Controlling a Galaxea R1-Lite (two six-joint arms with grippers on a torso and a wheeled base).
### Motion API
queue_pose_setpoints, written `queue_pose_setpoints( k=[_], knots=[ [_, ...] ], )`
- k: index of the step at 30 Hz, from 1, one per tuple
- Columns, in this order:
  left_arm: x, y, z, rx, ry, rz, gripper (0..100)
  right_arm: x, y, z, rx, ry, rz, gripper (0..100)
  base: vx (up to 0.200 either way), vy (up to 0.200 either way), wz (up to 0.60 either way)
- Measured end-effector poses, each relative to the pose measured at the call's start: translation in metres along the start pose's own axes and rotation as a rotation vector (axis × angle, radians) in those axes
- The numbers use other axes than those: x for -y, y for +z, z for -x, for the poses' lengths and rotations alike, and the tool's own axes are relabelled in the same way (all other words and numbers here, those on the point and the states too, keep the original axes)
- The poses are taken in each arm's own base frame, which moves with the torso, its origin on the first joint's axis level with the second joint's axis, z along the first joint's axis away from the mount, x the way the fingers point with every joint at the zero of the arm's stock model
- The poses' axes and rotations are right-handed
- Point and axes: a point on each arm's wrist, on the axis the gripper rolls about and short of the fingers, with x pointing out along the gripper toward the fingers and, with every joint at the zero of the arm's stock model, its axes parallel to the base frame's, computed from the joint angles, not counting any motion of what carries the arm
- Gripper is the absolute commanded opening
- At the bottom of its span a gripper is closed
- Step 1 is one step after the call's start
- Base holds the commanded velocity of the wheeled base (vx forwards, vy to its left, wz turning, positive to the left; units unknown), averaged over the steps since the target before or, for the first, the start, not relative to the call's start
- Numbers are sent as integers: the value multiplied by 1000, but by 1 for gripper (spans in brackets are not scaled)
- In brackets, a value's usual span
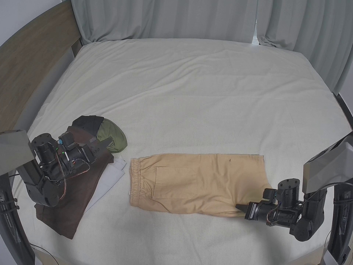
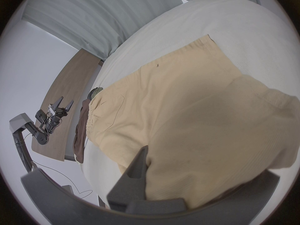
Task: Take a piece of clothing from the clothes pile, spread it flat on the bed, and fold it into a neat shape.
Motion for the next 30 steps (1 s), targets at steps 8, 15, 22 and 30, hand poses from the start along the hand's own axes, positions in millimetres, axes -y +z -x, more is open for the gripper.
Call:
queue_pose_setpoints(
  k=[8,15,22,30],
  knots=[
    [1,0,1,-6,-18,0,100,1,0,1,-3,-6,-3,100,0,0,0],
    [1,0,1,-7,-19,-1,100,0,-6,5,-28,-12,-1,100,0,0,0],
    [1,0,2,-7,-17,0,100,-9,-24,16,-116,6,34,100,0,0,0],
    [2,-1,3,-16,-28,4,100,-30,-38,30,-194,98,93,100,0,0,0]
  ],
)
